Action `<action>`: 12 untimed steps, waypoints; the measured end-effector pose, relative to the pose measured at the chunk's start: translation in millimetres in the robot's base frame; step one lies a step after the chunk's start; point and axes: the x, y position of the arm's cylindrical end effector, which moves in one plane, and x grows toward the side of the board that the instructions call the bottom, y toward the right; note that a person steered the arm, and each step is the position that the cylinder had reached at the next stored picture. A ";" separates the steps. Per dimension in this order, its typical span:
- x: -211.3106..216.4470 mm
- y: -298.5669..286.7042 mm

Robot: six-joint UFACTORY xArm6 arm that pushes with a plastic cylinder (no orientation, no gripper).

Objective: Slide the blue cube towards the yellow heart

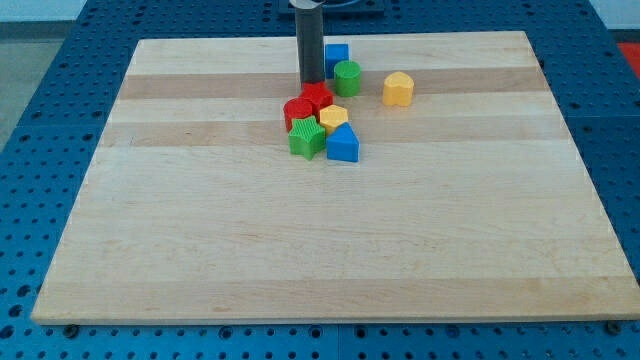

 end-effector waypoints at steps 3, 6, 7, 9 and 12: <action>3.6 1.3; -28.2 -0.4; -43.6 -0.5; -62.6 1.0; -86.5 17.9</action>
